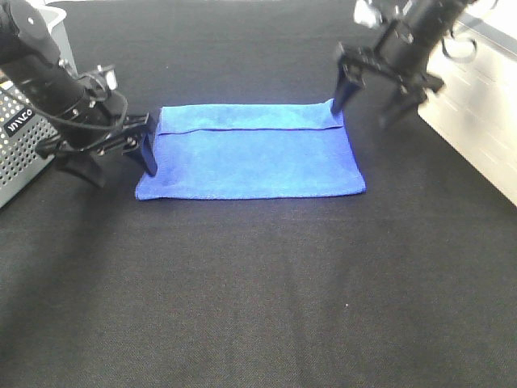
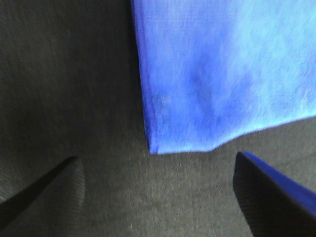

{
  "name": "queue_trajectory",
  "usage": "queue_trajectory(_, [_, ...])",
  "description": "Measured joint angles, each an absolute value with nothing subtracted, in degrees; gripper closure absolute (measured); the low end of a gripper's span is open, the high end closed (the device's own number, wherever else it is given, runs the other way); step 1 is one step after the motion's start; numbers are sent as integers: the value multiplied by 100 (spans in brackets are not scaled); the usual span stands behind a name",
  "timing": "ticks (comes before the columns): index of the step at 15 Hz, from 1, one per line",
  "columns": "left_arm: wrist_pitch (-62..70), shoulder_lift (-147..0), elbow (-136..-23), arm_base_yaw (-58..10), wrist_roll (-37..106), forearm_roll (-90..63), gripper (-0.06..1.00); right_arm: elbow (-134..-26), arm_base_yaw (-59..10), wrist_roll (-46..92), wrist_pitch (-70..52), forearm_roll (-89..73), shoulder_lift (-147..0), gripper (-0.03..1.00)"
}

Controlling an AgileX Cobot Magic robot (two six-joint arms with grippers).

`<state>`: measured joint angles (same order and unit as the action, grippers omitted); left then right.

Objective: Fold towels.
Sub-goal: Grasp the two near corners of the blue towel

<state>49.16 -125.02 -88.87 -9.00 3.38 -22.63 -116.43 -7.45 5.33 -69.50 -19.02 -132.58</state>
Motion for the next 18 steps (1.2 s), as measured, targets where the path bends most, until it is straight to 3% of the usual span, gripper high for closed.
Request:
queue_trajectory(3, [4916, -12502, -8858, -900, 332, -2372, 16, -10697, -745, 647, -6658, -2137, -12983, 19])
queue_trajectory(12, [4228, -12989, -8858, -900, 619, -3352, 17, -10657, -745, 991, -6240, -2338, -13585, 20])
queue_trajectory(16, [4079, -13138, -8938, -991, 785, -3615, 24, -10657, -745, 1008, -5999, -2532, -13843, 28])
queue_trajectory(18, [4022, -13172, -8955, -1049, 808, -3627, 32, -10657, -745, 1026, -5987, -2693, -13900, 36])
